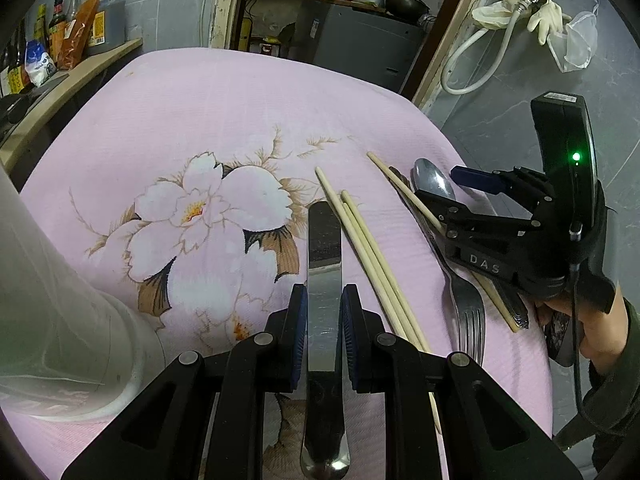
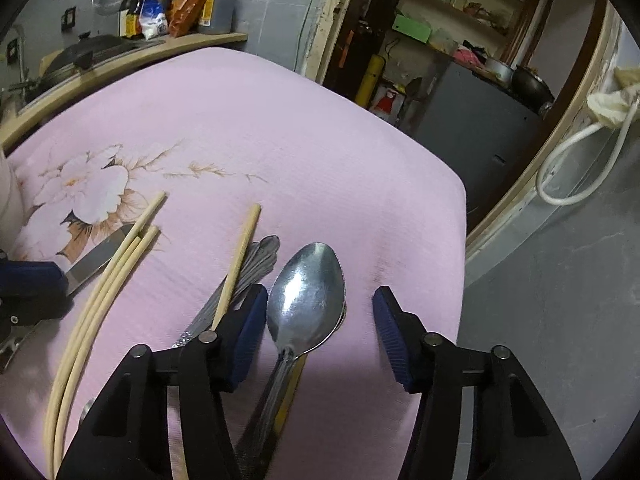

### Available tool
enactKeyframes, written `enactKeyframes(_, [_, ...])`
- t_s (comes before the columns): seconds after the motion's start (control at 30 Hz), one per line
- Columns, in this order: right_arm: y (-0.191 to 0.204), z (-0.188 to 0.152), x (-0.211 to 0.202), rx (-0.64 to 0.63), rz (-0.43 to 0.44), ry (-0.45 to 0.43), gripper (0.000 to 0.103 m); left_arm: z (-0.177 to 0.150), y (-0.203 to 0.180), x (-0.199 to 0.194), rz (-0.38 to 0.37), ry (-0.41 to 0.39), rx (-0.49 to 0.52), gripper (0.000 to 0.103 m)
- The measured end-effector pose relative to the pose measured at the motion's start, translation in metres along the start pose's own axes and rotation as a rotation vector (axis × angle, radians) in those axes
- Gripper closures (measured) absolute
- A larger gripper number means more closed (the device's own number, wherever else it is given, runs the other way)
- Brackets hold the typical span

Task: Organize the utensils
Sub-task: 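Grasp the silver table knife with the left tool while the right tool grasps an ornate-handled spoon, then lift the knife and spoon and carry both toward the white holder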

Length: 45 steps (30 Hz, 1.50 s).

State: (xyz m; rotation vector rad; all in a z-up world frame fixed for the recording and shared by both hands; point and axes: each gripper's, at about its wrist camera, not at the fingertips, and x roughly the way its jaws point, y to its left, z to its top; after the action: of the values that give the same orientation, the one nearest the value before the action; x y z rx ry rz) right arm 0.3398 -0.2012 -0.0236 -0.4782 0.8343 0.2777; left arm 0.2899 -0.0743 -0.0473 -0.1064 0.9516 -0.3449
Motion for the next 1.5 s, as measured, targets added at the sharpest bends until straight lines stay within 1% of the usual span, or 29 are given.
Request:
enactKeyframes(0.27, [0.004,-0.002,0.000,0.001,-0.021,0.012,0.050,0.001,0.000,0.000,0.000,0.000,0.000,0.088])
enactKeyframes(0.3, [0.005,-0.002,0.000,-0.004,-0.019,0.010,0.053,0.001,0.000,0.001,0.000,0.000,0.000,0.088])
enactKeyframes(0.33, [0.006,-0.003,-0.001,-0.010,0.000,0.005,0.062,0.000,-0.001,0.001,-0.001,0.000,0.000,0.088])
enactKeyframes(0.37, [0.008,-0.003,-0.002,-0.020,0.003,0.000,0.066,0.000,0.000,0.001,-0.001,0.000,0.000,0.088])
enactKeyframes(0.43, [0.011,-0.005,-0.002,-0.038,-0.011,-0.008,0.067,0.000,0.000,0.000,-0.004,0.001,0.002,0.088])
enactKeyframes(0.53, [0.003,-0.006,-0.004,-0.004,0.022,-0.025,0.067,-0.001,0.000,-0.001,-0.009,0.003,0.003,0.088])
enactKeyframes(0.63, [-0.004,-0.009,-0.013,0.039,0.051,-0.077,0.067,-0.003,0.000,-0.002,-0.015,0.005,0.005,0.088])
enactKeyframes(0.73, [-0.006,-0.011,-0.029,0.059,0.064,-0.158,0.067,-0.004,0.001,-0.003,-0.020,0.008,0.009,0.088])
enactKeyframes(0.8, [-0.007,-0.015,-0.043,0.074,0.073,-0.229,0.067,-0.004,0.001,-0.003,-0.021,0.015,0.016,0.088])
enactKeyframes(0.9, [-0.005,-0.018,-0.056,0.077,0.077,-0.299,0.067,-0.004,-0.001,-0.003,-0.012,0.029,0.046,0.088])
enactKeyframes(1.0, [-0.002,-0.020,-0.065,0.078,0.079,-0.348,0.067,-0.007,-0.008,-0.002,0.021,0.043,0.115,0.088])
enactKeyframes(1.07, [-0.001,-0.020,-0.067,0.076,0.083,-0.361,0.067,-0.009,-0.018,0.001,0.063,0.054,0.187,0.085])
enactKeyframes(1.13, [0.000,-0.022,-0.069,0.077,0.089,-0.376,0.067,-0.014,-0.033,0.004,0.129,0.071,0.285,0.080])
enactKeyframes(1.2, [0.001,-0.023,-0.071,0.077,0.098,-0.387,0.067,-0.017,-0.044,0.006,0.201,0.074,0.340,0.075])
enactKeyframes(1.23, [0.002,-0.024,-0.073,0.077,0.101,-0.392,0.067,-0.017,-0.047,0.007,0.217,0.080,0.350,0.075])
enactKeyframes(1.3, [0.001,-0.026,-0.075,0.082,0.109,-0.403,0.067,-0.017,-0.047,0.008,0.215,0.096,0.353,0.075])
enactKeyframes(1.37, [-0.001,-0.028,-0.077,0.092,0.118,-0.413,0.067,-0.016,-0.045,0.009,0.193,0.106,0.346,0.077])
enactKeyframes(1.4, [-0.002,-0.029,-0.078,0.099,0.124,-0.417,0.067,-0.016,-0.043,0.009,0.176,0.108,0.339,0.085])
enactKeyframes(1.43, [-0.003,-0.030,-0.079,0.106,0.129,-0.421,0.067,-0.016,-0.041,0.008,0.165,0.102,0.332,0.087])
enactKeyframes(1.5, [-0.005,-0.032,-0.082,0.120,0.137,-0.430,0.067,-0.017,-0.034,0.005,0.142,0.077,0.312,0.088])
